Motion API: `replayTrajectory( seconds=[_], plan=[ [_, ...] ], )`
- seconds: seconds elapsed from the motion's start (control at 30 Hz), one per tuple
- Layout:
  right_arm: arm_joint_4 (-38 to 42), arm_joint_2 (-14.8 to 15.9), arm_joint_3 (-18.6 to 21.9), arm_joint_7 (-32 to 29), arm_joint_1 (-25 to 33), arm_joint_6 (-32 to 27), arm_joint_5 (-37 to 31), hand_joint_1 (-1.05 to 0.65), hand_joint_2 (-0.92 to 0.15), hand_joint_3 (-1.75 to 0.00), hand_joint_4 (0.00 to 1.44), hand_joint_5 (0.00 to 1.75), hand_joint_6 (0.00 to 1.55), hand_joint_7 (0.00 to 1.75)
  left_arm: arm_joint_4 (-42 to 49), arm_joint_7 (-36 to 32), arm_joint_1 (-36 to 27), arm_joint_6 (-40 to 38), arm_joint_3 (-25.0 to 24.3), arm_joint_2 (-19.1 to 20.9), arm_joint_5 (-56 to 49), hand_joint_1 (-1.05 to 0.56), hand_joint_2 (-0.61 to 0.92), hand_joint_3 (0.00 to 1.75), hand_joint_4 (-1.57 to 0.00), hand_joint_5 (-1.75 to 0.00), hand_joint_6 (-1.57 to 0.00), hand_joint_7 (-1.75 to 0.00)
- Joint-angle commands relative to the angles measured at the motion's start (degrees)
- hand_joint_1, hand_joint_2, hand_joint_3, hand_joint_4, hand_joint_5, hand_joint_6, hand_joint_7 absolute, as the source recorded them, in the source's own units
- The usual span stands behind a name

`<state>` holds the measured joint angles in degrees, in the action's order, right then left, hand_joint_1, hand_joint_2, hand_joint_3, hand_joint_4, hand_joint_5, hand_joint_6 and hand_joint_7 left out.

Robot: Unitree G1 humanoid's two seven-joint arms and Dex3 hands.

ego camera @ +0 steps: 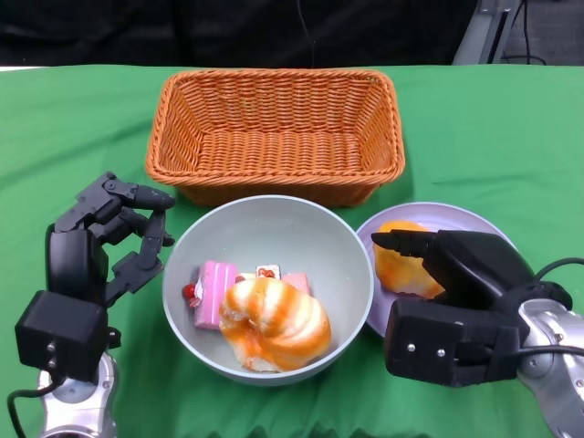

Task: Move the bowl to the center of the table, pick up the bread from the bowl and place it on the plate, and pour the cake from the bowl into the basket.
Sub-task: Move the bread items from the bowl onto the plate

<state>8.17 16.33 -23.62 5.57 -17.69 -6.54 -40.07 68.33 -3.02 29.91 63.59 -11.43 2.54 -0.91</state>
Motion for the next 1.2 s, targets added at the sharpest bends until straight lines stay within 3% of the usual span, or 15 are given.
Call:
replayTrajectory(
  seconds=[0.03,0.33,0.8,1.0,1.2],
  plan=[
    [-2.9,0.5,0.6,0.0,0.9,-1.2,-0.9,-0.47,-0.9,0.0,0.34,0.0,0.43,0.0,-0.3,0.1,0.4,0.3,-0.1,0.8,0.3,-0.17,0.7,0.81,-0.82,-1.53,-0.84,-1.19],
    [-10.9,0.9,1.6,1.1,3.5,-0.9,-0.6,-0.48,-0.9,0.0,0.35,0.01,0.42,0.0,-0.2,0.0,0.4,0.5,0.0,0.7,0.2,-0.17,0.69,0.81,-0.81,-1.55,-0.84,-1.2],
    [-29.4,1.8,4.3,10.9,6.0,-2.2,0.9,-0.52,-0.89,0.0,0.56,0.08,0.52,0.02,0.1,-1.5,0.4,0.4,0.4,1.0,-1.3,-0.17,0.7,0.81,-0.81,-1.54,-0.83,-1.19],
    [-31.7,0.8,4.5,13.2,5.6,-2.0,3.7,-0.53,-0.85,0.0,0.63,0.08,0.54,0.02,0.1,-1.0,0.5,0.1,0.3,0.7,-1.0,-0.17,0.7,0.81,-0.82,-1.55,-0.83,-1.2],
    [-29.3,-0.8,3.0,13.9,3.4,-1.3,4.5,-0.57,-0.86,0.0,0.66,0.07,0.55,0.01,0.1,-1.4,0.5,0.6,0.4,0.6,-1.3,-0.17,0.71,0.79,-0.81,-1.54,-0.83,-1.19]
  ],
)
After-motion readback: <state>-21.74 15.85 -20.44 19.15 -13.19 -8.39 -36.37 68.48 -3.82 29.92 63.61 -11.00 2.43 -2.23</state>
